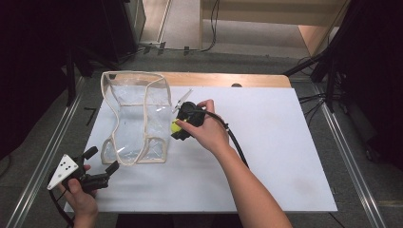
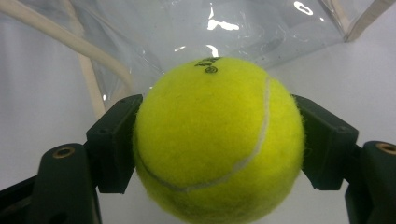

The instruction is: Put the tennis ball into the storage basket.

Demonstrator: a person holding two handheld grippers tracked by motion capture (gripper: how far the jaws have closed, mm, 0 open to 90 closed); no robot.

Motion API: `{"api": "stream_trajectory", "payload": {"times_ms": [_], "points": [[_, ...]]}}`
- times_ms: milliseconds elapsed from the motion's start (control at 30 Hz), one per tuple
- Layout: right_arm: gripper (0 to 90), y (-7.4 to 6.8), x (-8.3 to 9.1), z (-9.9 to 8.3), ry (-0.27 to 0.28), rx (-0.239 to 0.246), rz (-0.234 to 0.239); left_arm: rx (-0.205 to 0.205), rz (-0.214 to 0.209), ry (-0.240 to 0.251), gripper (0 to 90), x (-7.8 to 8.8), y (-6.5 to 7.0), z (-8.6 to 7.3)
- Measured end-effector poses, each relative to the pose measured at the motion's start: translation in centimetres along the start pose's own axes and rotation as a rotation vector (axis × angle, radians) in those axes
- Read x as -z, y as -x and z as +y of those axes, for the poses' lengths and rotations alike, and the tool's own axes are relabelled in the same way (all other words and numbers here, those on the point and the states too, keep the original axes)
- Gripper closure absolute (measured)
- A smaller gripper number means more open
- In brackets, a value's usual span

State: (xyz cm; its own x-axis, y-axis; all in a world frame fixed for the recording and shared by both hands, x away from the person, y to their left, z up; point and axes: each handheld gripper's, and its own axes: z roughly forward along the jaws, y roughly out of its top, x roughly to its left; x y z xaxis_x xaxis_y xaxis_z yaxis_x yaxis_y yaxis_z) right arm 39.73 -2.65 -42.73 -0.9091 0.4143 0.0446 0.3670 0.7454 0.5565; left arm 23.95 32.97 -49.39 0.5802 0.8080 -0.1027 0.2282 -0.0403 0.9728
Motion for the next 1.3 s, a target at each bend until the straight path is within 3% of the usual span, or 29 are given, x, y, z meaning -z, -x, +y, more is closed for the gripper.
{"api": "stream_trajectory", "payload": {"times_ms": [300, 467, 1300], "points": [[22.9, -0.4, 1.2, 0.8, 0.004, 0.022, 0.014, 0.001, -0.001, 0.0, 0.0, 0.0, 0.0, 0.0], [22.9, -0.4, 1.8, 1.4, 0.017, 0.032, 0.045, 0.003, -0.001, 0.001, 0.0, 0.0, 0.0, 0.0], [22.9, -1.1, 5.2, 4.4, 0.027, 0.084, 0.06, 0.003, -0.001, -0.004, 0.0, 0.0, 0.0, 0.0]]}}
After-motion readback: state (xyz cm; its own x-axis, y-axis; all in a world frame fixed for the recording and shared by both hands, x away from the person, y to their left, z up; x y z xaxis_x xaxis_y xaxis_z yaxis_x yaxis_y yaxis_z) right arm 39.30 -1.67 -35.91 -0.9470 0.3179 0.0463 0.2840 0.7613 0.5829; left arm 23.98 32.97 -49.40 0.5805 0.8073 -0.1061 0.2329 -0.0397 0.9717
